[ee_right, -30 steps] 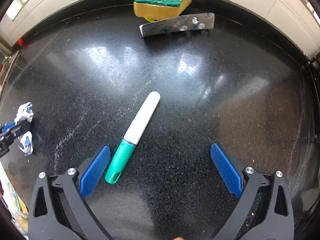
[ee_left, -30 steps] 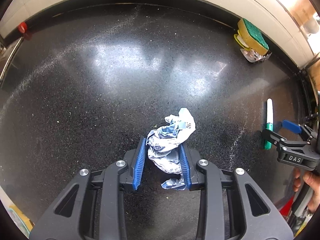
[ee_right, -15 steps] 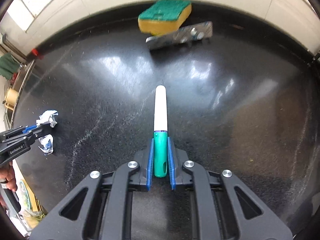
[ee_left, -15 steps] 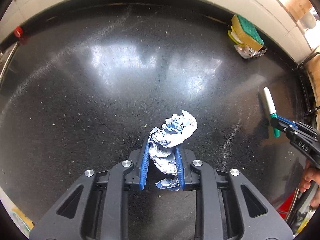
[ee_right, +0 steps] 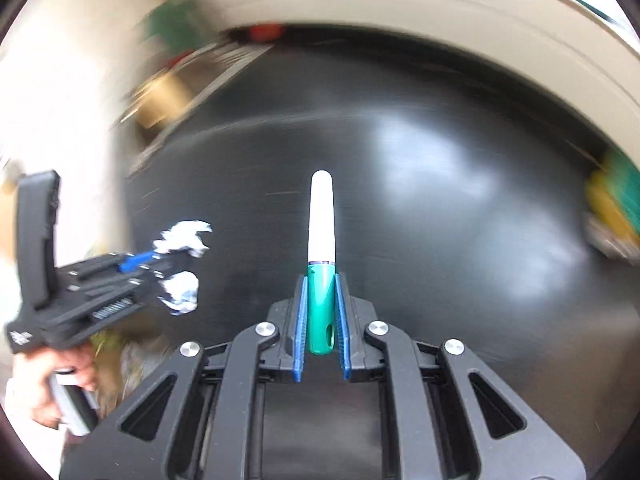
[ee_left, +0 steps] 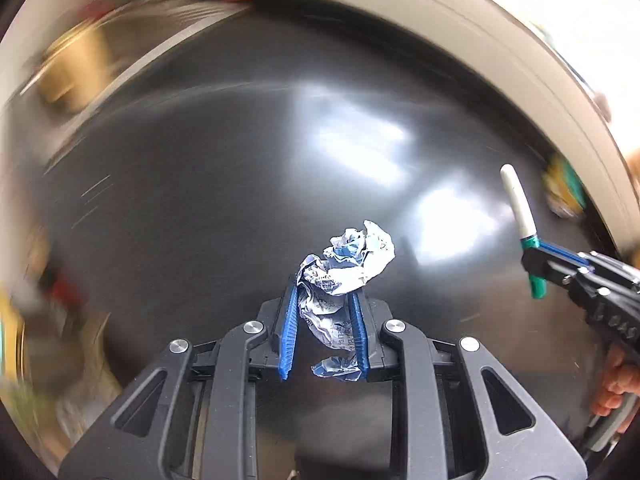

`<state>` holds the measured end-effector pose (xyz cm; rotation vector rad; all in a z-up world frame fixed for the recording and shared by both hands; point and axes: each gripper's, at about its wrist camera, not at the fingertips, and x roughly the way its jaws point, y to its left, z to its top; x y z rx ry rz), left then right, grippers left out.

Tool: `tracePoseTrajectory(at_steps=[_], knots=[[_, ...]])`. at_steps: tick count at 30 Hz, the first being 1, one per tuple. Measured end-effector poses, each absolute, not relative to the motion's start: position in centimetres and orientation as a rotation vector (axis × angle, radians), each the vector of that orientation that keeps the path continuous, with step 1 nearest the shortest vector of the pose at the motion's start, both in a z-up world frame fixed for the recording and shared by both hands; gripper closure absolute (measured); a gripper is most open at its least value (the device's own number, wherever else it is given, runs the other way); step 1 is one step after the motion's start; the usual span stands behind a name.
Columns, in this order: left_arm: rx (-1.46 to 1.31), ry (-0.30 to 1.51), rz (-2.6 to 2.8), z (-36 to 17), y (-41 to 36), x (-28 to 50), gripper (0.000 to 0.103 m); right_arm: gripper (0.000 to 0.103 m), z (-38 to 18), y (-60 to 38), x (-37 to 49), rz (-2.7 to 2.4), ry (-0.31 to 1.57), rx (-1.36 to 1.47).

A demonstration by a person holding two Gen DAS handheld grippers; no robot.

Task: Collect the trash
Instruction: 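Carry the foil wrapper and marker with both tools over the bin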

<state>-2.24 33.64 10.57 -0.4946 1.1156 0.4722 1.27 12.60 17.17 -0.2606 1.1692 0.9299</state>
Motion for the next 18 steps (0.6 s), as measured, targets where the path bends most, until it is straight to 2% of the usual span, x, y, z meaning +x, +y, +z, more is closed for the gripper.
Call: tracePoseTrajectory(at_steps=[4,8,13,18], knots=[[-0.634,1.067,0.696,10.0,38.2,-12.8,0.080,0.089,17.1,23.2,-5.9,1.203,1.218,-0.380],[-0.800,1.039,0.868,5.6,41.2,-21.6,0.080,0.089,14.8,31.7,-14.3,1.408,1.288,-0.524],[-0.977,1.031,0.982,-1.9,42.5,-28.5,0.080,0.089,9.0,37.3,-21.5,1.488,1.342,-0.698],[-0.973,1.041,0.998,-4.4,43.2,-30.2,0.080,0.089,4.3,39.8,-23.1,1.475,1.383,-0.778]])
